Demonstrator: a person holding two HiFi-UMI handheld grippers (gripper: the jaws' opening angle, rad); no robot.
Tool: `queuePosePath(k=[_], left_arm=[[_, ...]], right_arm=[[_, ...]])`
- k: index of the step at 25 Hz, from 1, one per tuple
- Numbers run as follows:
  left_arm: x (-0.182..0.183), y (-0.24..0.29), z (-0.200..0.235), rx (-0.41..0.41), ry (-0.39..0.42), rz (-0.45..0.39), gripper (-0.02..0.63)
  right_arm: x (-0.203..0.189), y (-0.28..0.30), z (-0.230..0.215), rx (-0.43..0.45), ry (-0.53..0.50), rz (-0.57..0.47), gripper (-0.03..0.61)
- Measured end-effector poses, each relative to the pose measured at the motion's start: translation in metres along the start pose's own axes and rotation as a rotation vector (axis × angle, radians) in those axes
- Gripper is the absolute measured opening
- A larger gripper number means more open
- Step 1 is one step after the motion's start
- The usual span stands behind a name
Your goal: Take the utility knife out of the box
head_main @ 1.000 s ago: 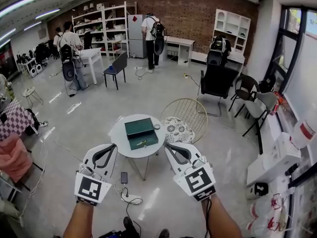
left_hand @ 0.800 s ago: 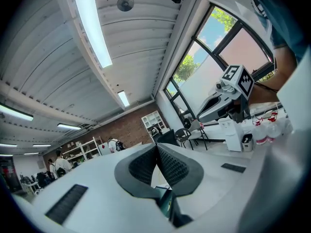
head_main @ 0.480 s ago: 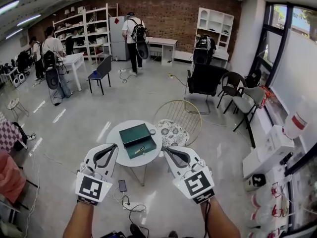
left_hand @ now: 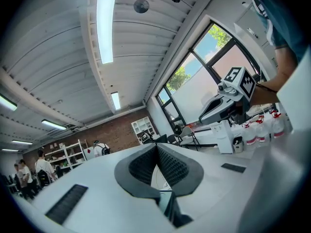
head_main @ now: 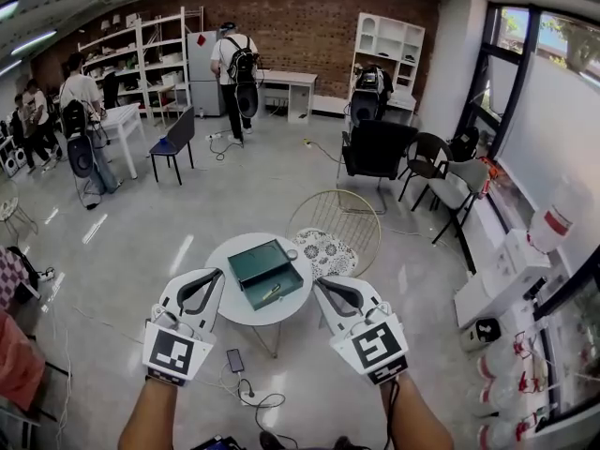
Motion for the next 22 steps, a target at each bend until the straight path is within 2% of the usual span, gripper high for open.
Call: queuePosePath(k=[7, 10, 17, 22], left_arm=[[-0.027, -0.002, 0.032, -0.006, -0.012, -0.003, 0.018], [-0.041, 0.000, 0.043, 0.008, -0.015, 0.021, 0.018], [-0.059, 0.025, 0.065, 0.071, -0.001, 0.057, 0.018], [-0.076, 0.050, 0.073, 0.136, -0.007, 0.095, 0.018]], right_arm=[[0.003, 0.044, 0.014, 0.014, 0.003, 0.019, 0.038], [0.002, 0.065, 0.008, 0.031, -0.002, 0.018, 0.038], [-0.010, 0.120, -0.033, 0.100, 0.004, 0.003, 0.038], [-0.035, 0.161, -0.061, 0.180, 0.001, 0.008, 0.038]])
Point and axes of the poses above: the fingertips, and each gripper's own axes: y forward along the fingers, z to its left, x out of its top, the point moved 9 cm from there along -y, backward along the fingers, and after that the axes turned 5 degrees about x, right-handed, at the moved point
